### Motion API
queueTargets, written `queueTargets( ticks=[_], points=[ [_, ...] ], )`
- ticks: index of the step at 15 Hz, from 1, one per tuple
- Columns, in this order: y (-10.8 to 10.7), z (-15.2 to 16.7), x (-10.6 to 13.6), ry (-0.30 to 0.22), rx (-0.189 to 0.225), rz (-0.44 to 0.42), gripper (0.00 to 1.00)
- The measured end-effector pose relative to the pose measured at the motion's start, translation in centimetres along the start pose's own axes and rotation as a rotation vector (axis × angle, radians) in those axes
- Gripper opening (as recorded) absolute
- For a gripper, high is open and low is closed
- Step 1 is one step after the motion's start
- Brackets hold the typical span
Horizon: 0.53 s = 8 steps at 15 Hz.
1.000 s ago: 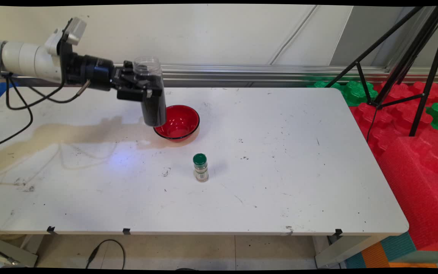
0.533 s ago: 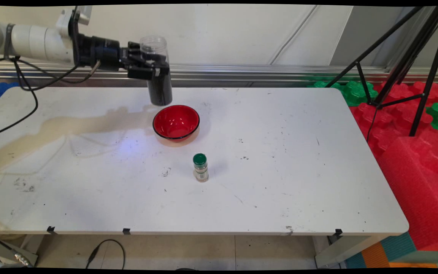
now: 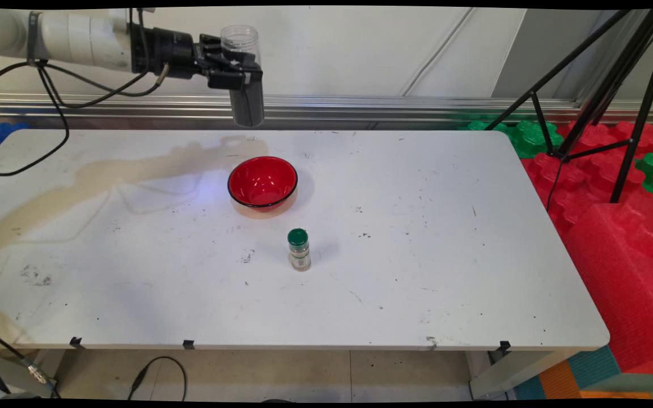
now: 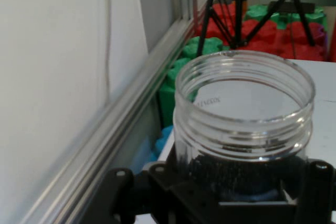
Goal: Pour the black seasoning powder in the red bowl
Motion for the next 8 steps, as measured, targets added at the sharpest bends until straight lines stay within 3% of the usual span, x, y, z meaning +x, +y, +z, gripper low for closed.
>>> queueTargets(
  ticks=[8],
  points=[
    [-3.3,2.2,-0.4,-0.027,0.062,0.145,0.00]
  ],
)
